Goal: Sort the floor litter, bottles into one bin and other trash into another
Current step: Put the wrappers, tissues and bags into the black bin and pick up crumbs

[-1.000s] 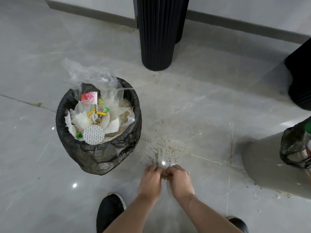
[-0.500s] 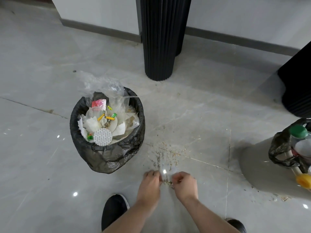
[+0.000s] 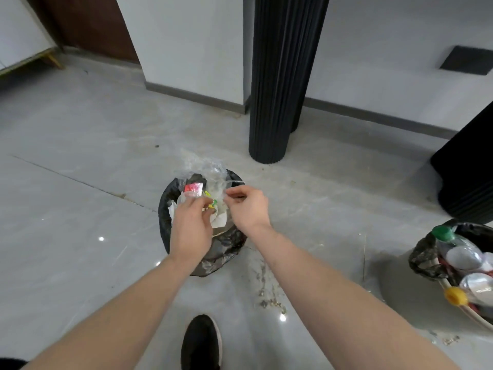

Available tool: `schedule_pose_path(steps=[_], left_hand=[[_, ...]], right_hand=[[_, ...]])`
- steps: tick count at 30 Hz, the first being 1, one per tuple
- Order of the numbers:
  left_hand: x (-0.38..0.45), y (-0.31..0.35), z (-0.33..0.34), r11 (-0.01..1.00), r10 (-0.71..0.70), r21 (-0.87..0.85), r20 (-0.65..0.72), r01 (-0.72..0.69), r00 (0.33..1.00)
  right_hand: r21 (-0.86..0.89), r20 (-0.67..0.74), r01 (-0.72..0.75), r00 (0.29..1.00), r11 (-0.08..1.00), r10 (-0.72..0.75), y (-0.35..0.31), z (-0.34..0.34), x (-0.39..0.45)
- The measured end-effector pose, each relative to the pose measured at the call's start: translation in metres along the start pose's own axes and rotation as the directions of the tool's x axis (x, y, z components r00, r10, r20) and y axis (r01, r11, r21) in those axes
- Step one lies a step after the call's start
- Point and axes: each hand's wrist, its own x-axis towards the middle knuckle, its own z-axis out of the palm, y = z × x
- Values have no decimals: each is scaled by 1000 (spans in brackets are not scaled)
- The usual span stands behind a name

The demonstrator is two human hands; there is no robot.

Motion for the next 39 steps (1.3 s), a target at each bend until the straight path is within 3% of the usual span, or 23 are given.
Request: schedule_pose_path(steps=[5,10,16,23,28,34,36,39], left_hand=[[-1,2,-5,1000,8,-10,55,-8,998],[-58,12,35,994,99,-61,192,-88,976],[-132,-9,117,1000,-16,17,548,8,836],[-181,-13,188,994,-42,102,719,-46,694],[-187,-13,210,990,-22,117,682,-80,731],[-176,-9,198,984,-34,149,687,-94,726],[-172,-6,186,988,-32,136,657,-77,754],[-154,6,153,995,89,-5,519,-101,850]], right_hand=[[-137,-18,14,1000,990,-17,18,-17,1],[-228,-60,-101,994,968,90,103,-54,-28],[-589,92,-239,930,772,357,229,-72,-86],[-604,85,-253,922,756,377,280,-55,-112],[-591,85,-253,925,766,371,289,-48,-107],[-557,62,-336,895,759,442,277,-50,-103],[-485,7,-372,903,792,429,264,-53,-99],[-369,-50,-365,926,855,374,222,-54,-83]])
